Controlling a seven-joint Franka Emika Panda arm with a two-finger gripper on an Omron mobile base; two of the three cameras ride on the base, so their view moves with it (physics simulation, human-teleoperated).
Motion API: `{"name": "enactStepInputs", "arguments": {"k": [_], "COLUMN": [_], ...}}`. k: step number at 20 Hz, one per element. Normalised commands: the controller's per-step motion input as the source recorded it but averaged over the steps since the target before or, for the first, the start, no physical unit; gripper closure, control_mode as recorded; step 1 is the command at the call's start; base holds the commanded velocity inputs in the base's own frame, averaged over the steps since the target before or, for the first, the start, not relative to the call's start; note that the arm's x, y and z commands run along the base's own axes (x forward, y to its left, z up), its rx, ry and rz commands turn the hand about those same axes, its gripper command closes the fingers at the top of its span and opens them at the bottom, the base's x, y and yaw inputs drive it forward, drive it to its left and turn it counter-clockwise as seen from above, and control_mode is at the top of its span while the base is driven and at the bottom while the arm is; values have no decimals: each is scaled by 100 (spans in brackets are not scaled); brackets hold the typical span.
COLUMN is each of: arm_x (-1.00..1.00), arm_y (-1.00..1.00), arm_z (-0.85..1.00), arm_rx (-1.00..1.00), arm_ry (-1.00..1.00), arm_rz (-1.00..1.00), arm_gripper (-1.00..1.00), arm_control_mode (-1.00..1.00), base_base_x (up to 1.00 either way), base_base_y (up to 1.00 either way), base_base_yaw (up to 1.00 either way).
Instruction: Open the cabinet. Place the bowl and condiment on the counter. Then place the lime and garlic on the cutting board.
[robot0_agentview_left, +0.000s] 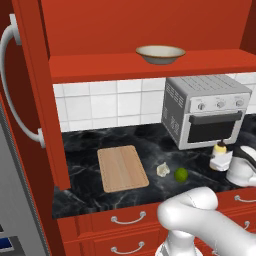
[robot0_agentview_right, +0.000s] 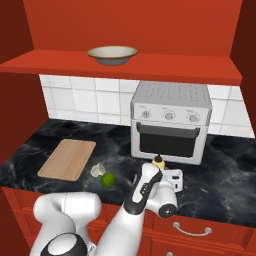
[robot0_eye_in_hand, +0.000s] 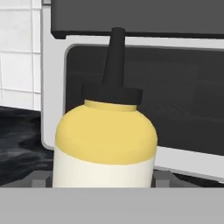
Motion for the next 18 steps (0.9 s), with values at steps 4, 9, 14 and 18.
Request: {"name": "enactStepInputs", "arguments": {"k": [4, 9, 14, 18], "arm_x": [4, 1, 0, 0], "arm_y": [-1, -36, -43, -24], "arm_z": [-5, -1, 0, 0], "arm_rx": [0, 0, 0, 0], "arm_ry": [-1, -1, -3, -4], "arm_rz": [0, 0, 0, 0], "arm_gripper": [100, 100, 100, 100], "arm_control_mode": [-100, -100, -100, -100], "base_base_x": [0, 0, 0, 0], "base_base_y": [0, 0, 0, 0], "base_base_yaw": [0, 0, 0, 0]}}
